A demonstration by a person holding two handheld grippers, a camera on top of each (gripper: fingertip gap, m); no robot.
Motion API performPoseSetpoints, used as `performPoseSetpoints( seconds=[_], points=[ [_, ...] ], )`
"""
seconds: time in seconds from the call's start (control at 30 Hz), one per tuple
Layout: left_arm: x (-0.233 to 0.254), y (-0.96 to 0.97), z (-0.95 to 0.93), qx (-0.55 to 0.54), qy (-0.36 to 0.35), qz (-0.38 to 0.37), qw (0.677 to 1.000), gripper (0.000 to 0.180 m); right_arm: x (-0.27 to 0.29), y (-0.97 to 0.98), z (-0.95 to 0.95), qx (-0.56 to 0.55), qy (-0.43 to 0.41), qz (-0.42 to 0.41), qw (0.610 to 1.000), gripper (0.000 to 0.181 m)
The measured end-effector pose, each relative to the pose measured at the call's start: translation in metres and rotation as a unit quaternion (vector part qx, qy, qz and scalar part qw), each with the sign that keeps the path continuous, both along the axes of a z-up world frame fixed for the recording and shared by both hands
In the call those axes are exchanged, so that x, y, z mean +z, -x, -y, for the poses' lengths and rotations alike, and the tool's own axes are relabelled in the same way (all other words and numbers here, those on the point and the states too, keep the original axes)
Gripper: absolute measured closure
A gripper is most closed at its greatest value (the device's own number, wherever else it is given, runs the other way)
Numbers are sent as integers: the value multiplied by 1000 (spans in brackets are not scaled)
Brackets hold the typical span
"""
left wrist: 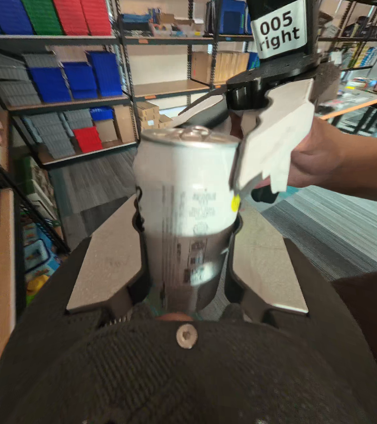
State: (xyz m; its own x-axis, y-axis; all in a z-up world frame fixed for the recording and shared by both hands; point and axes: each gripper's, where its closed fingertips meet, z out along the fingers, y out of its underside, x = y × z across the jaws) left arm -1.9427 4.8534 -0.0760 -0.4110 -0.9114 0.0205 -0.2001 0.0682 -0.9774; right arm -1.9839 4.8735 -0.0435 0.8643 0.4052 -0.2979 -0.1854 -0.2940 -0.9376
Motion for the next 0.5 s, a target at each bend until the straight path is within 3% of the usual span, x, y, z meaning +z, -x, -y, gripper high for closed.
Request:
performPoseSetpoints(
  seconds=[0.13,0.3,0.4,0.5],
  points=[
    [33,-34,-88,59,-2,18,998,87,78,-85,-73,-12,-68,-20,997,110],
    [-4,-48,-164,129,3,-29,991,102,221,-251,-176,-66,-109,100,987,110],
    [-43,-61,-188,181,38,-88,979,103,304,-351,-265,-99,-93,184,973,110],
    [-68,-78,-205,242,81,-134,958,106,329,-437,-371,-114,6,249,962,110]
  ],
)
